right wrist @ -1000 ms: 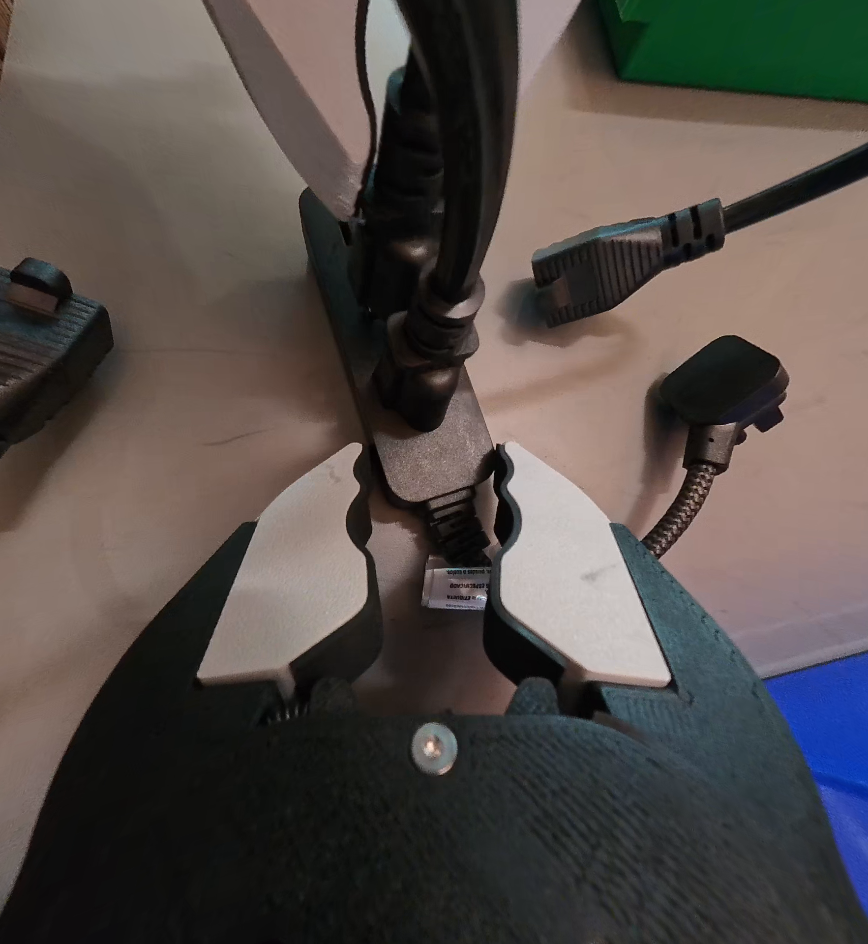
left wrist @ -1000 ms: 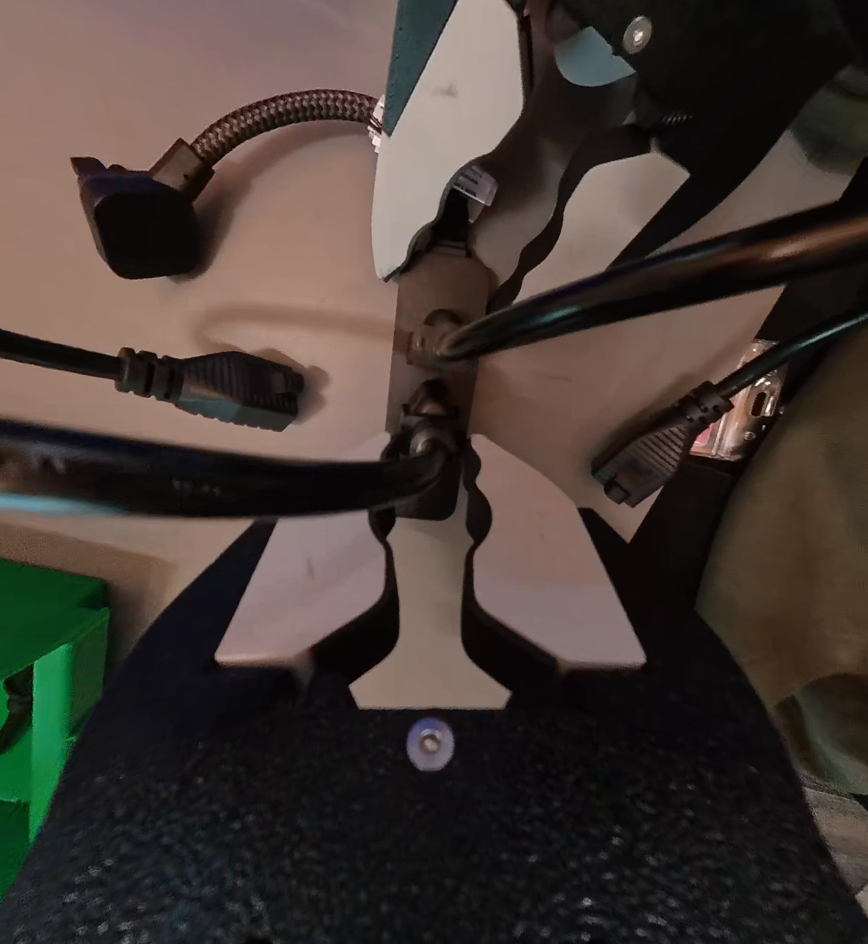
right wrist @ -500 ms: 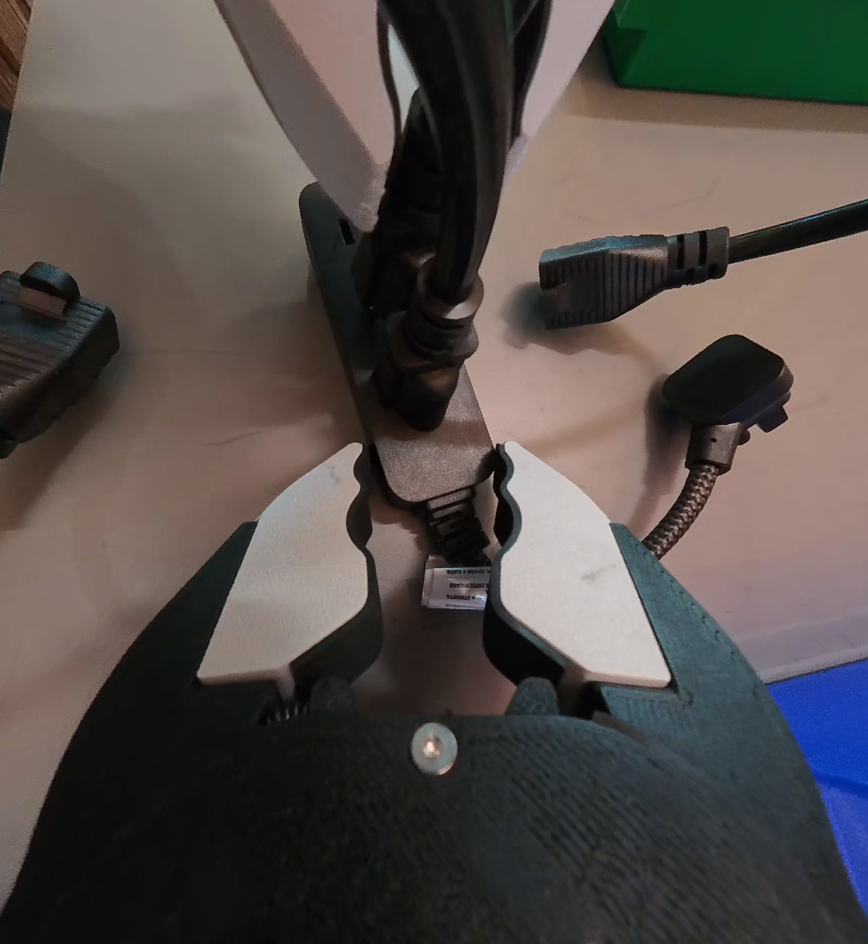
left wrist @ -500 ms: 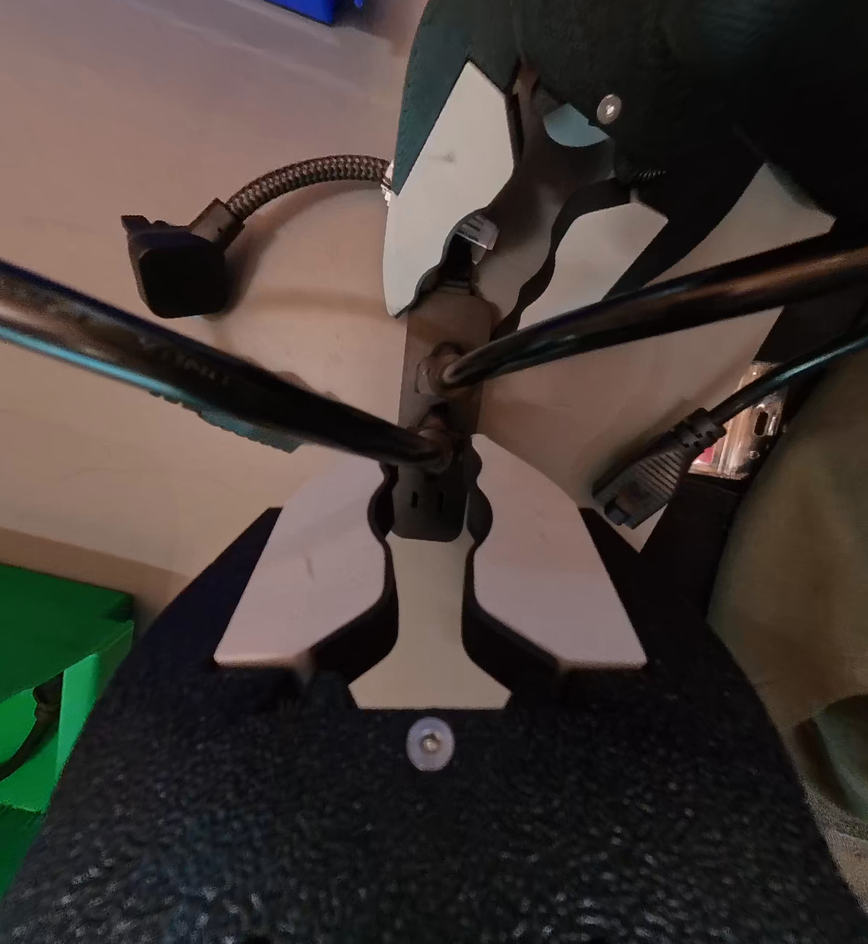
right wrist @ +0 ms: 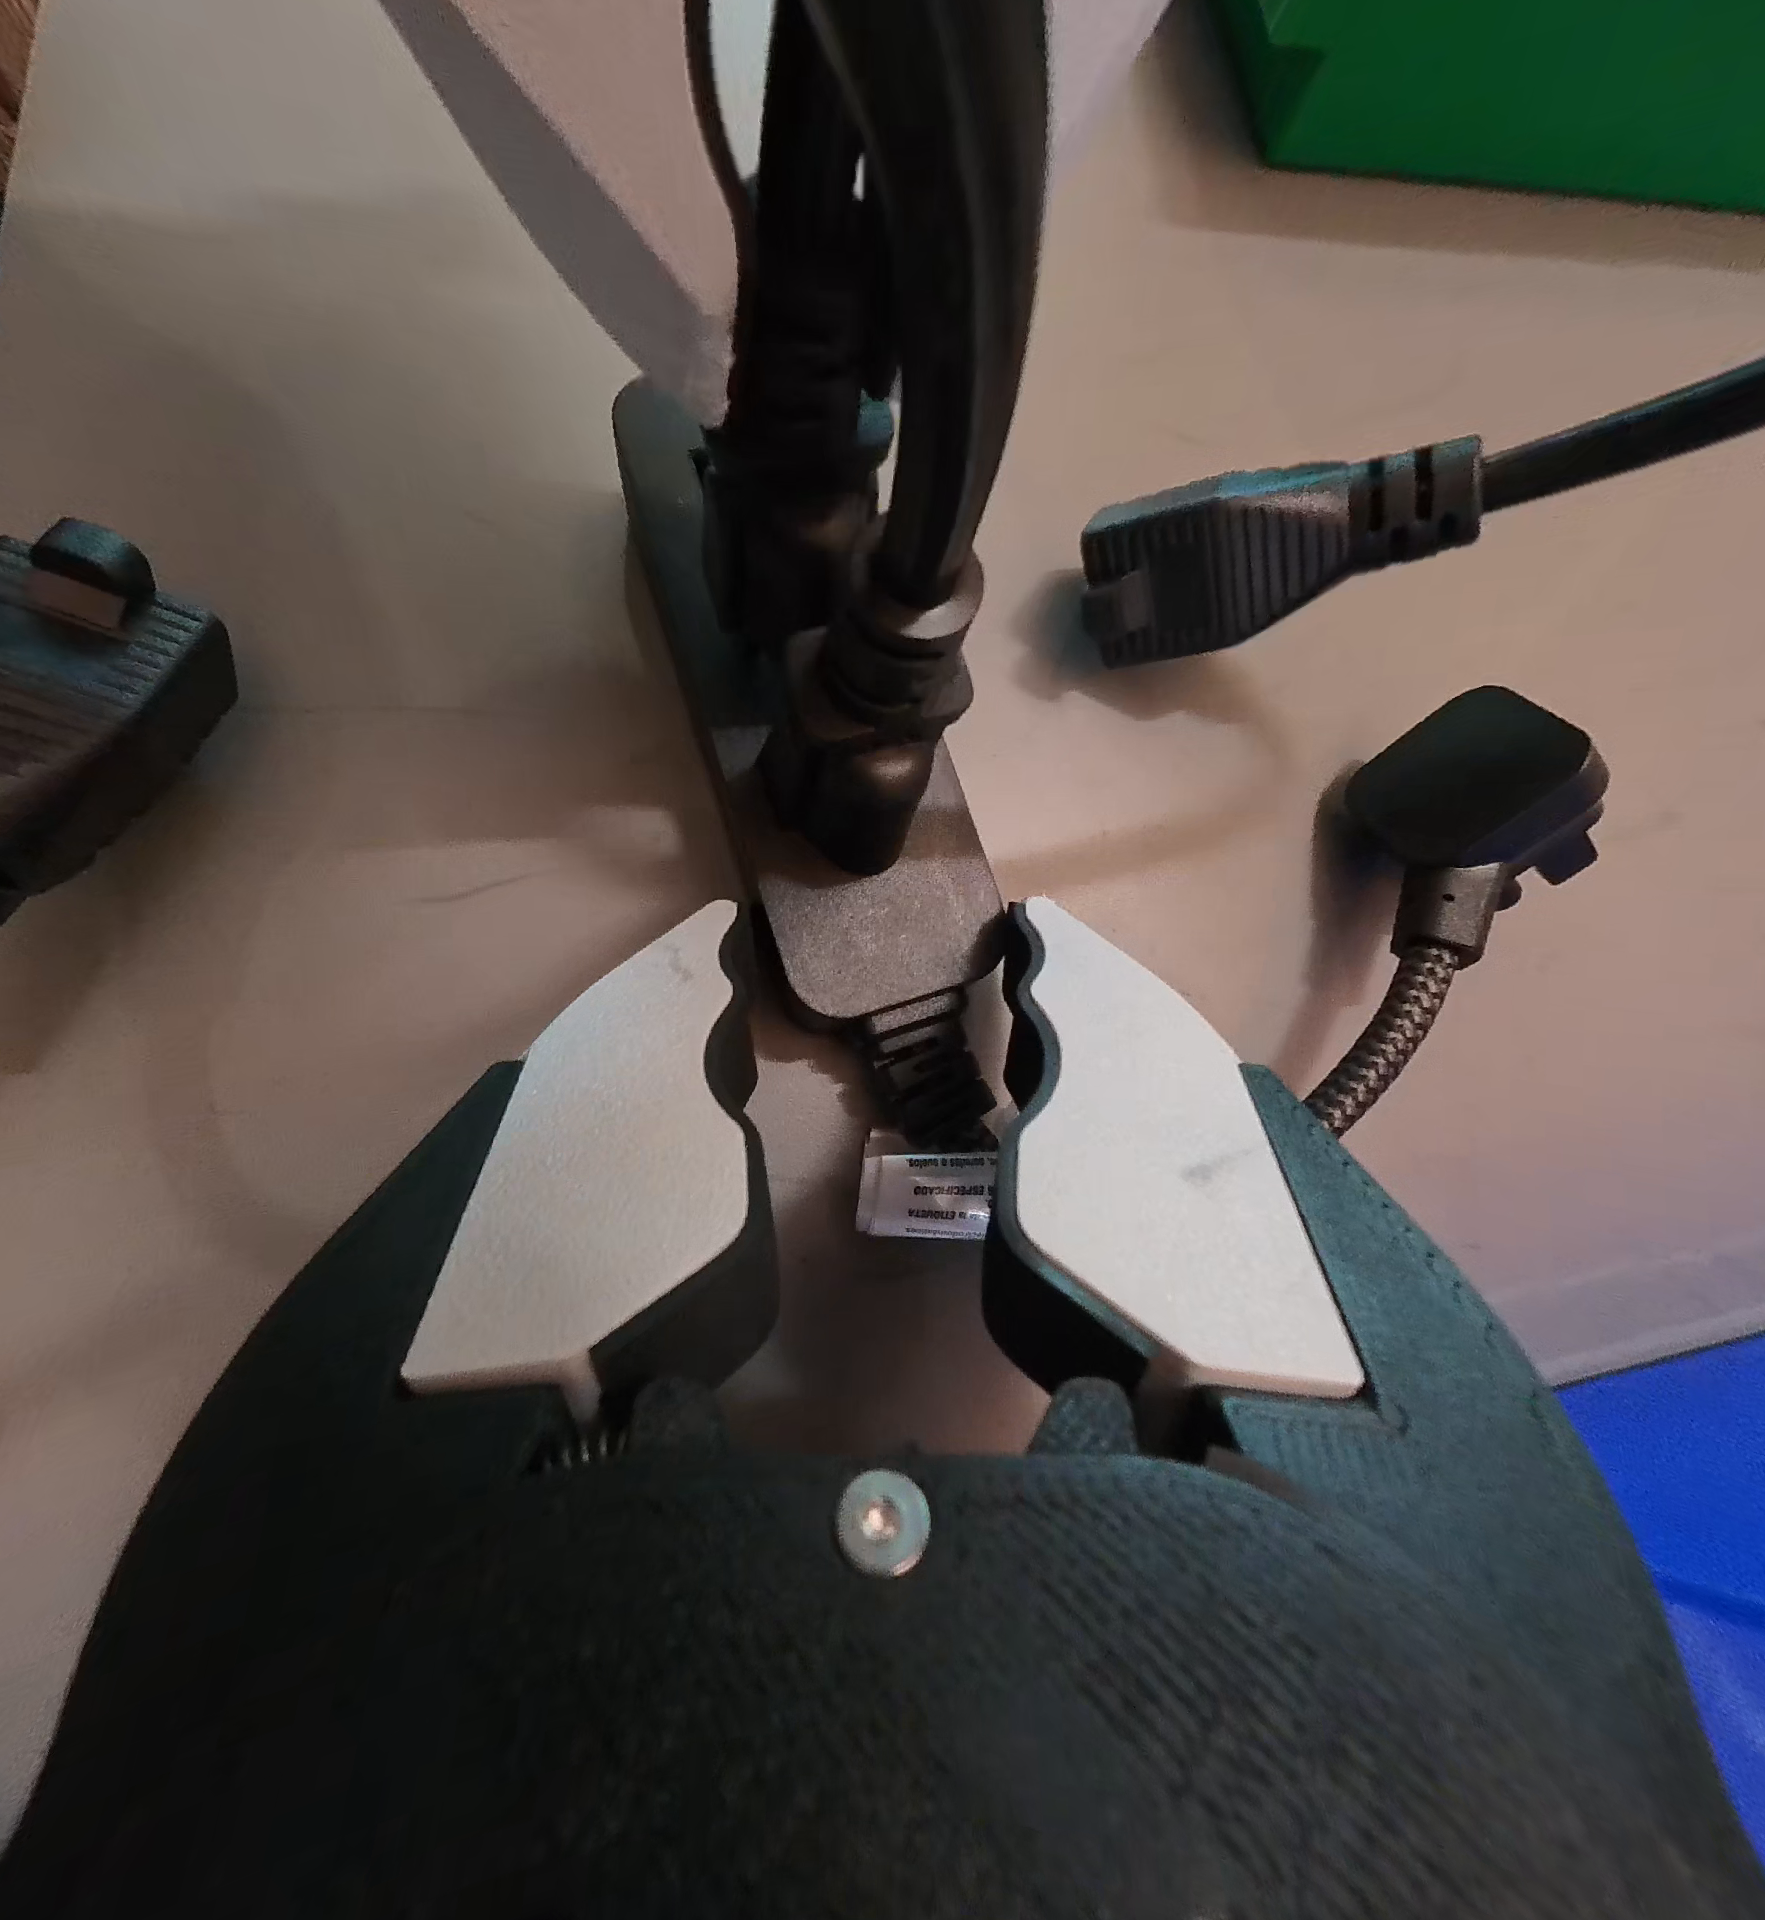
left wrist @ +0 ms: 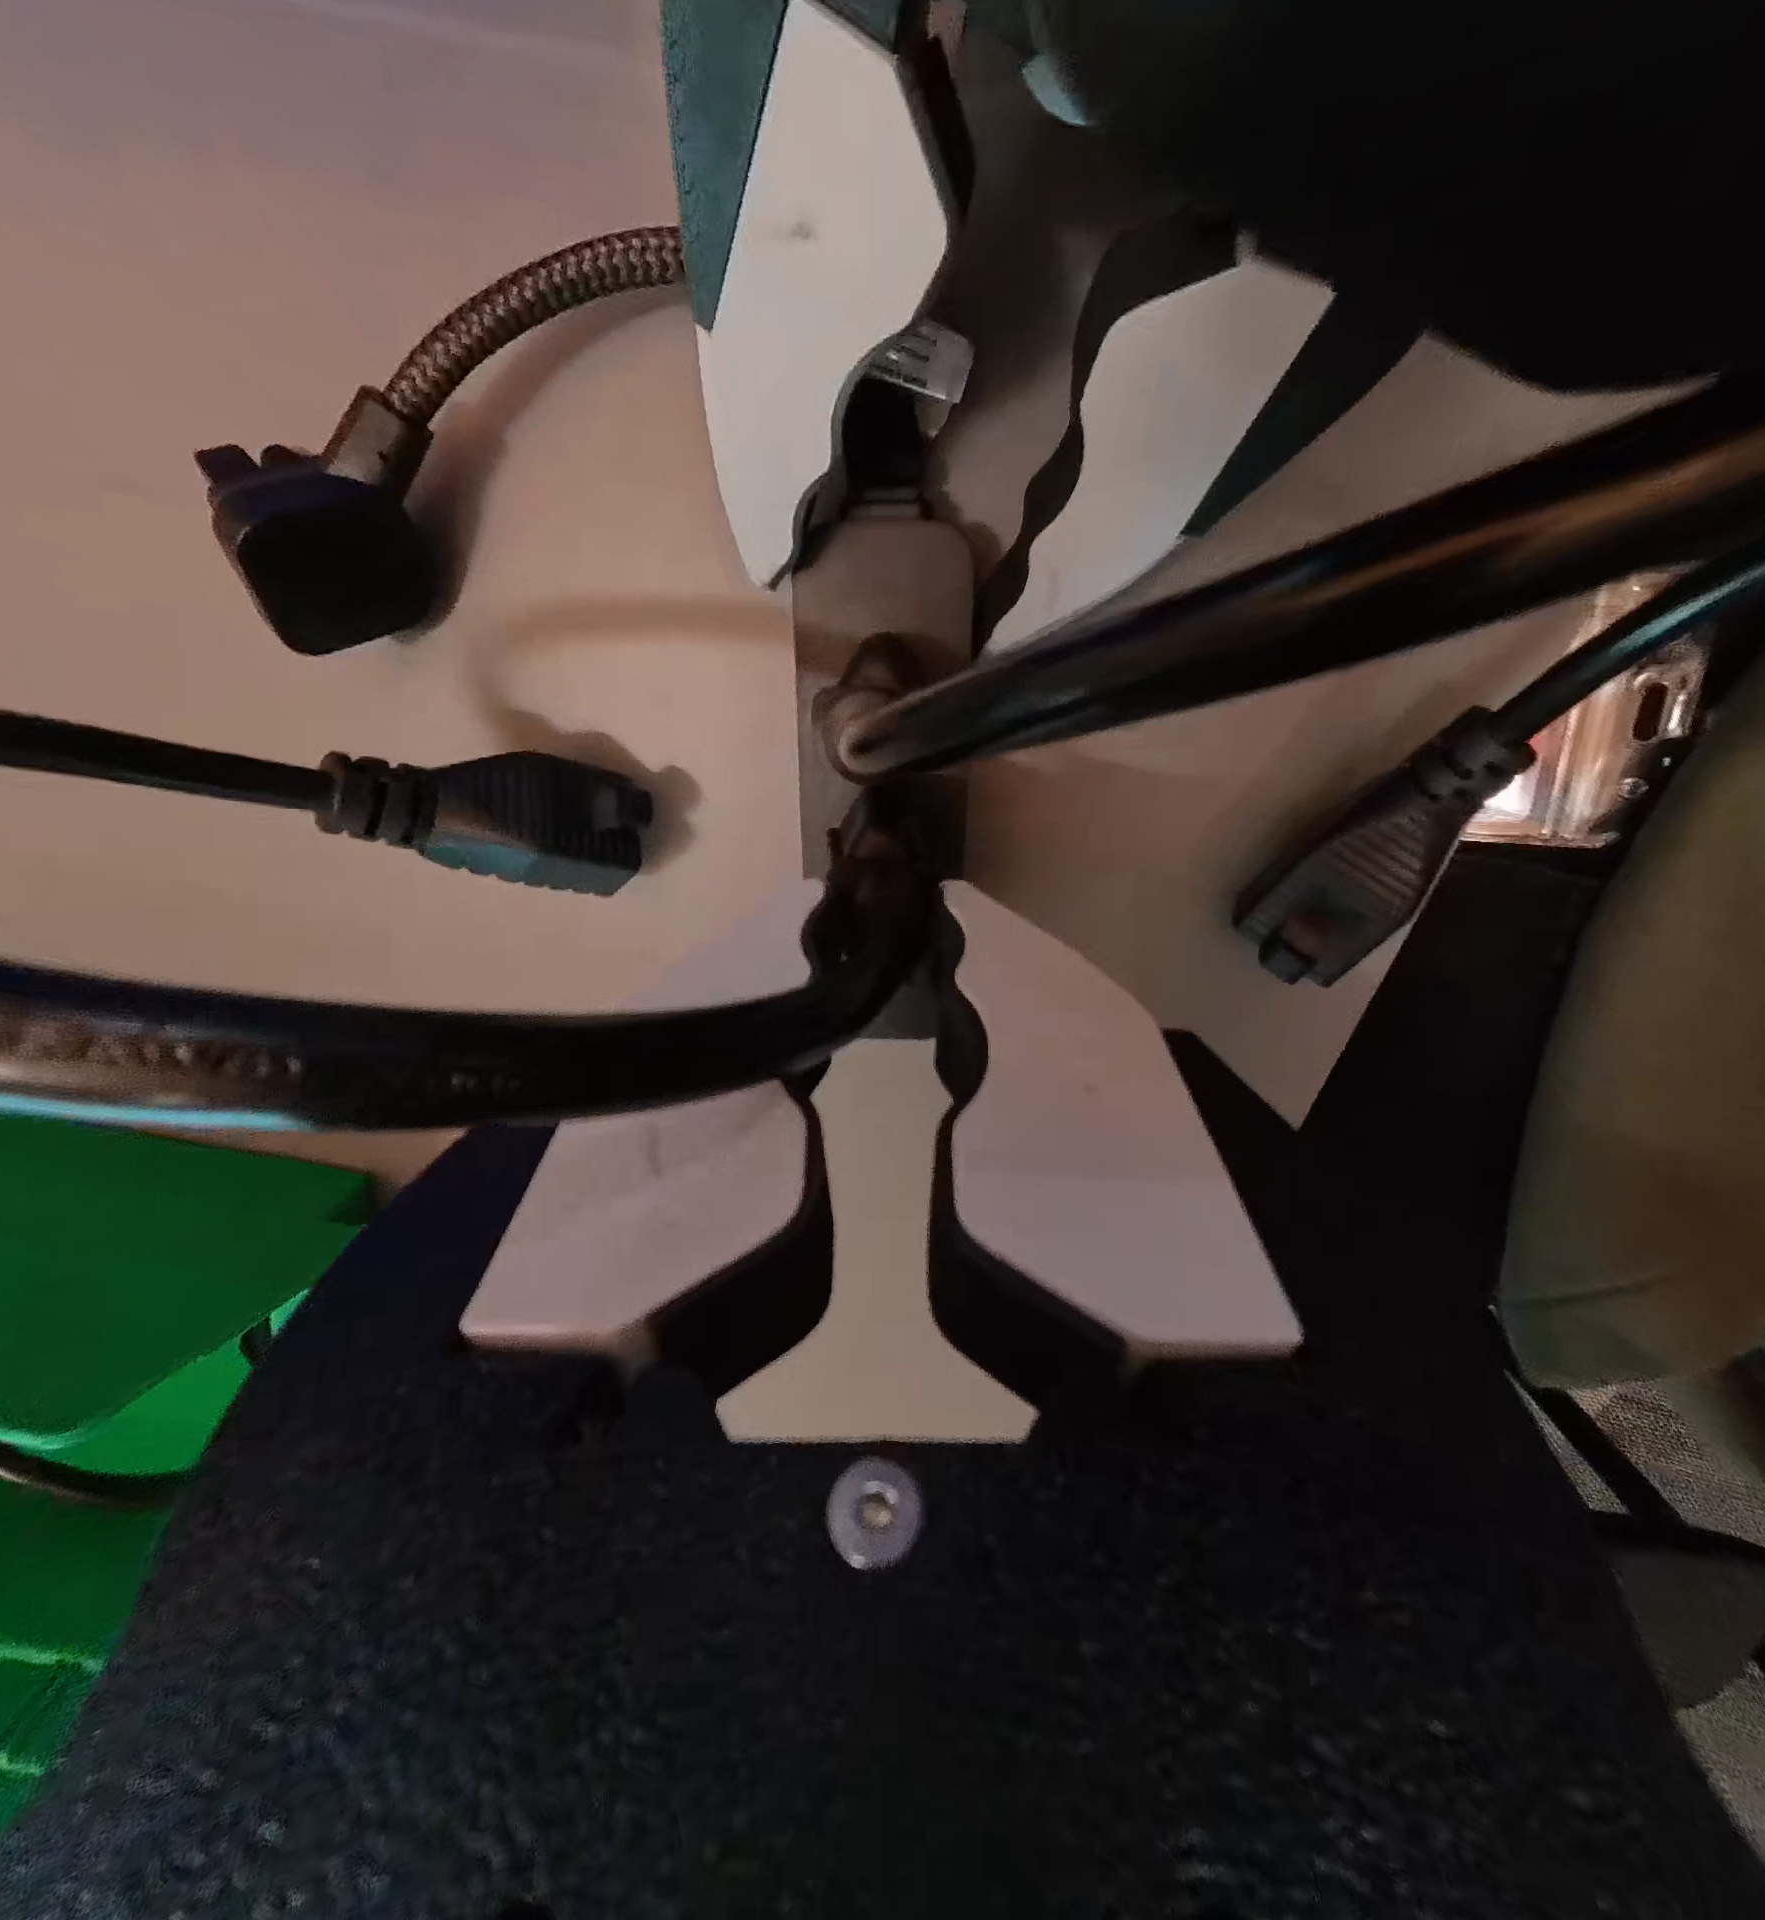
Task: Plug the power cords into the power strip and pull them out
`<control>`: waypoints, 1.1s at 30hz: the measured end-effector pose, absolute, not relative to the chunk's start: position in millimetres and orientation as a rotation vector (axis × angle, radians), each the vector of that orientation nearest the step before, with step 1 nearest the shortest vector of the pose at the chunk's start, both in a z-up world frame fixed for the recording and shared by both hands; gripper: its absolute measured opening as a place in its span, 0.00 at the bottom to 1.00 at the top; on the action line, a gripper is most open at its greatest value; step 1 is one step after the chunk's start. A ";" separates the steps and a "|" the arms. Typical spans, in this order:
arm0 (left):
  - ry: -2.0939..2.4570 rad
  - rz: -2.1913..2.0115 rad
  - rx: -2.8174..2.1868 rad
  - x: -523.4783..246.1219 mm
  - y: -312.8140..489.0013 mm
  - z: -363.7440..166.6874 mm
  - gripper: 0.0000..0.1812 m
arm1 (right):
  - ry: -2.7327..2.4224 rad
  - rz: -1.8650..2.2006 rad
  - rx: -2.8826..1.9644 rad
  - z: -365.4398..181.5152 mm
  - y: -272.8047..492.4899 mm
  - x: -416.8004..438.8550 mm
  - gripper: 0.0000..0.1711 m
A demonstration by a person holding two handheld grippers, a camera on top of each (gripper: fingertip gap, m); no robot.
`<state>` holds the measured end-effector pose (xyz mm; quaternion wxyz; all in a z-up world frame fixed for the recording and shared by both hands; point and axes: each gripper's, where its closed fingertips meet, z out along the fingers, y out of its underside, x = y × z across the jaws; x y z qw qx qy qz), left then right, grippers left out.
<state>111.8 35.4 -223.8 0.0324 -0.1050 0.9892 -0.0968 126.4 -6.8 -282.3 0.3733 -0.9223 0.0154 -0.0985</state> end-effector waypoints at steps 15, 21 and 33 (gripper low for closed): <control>3.079 -0.224 -0.334 114.0 32.8 -226.9 0.08 | 0.043 -0.255 -2.344 -282.1 -7.1 126.9 0.27; 3.061 -0.144 -0.232 111.0 33.1 -226.9 0.08 | 0.043 -0.256 -2.340 -282.3 -6.7 126.4 0.27; 3.106 -0.168 -0.286 115.3 34.2 -227.4 0.08 | 0.074 -0.260 -2.346 -282.3 -6.9 127.8 0.27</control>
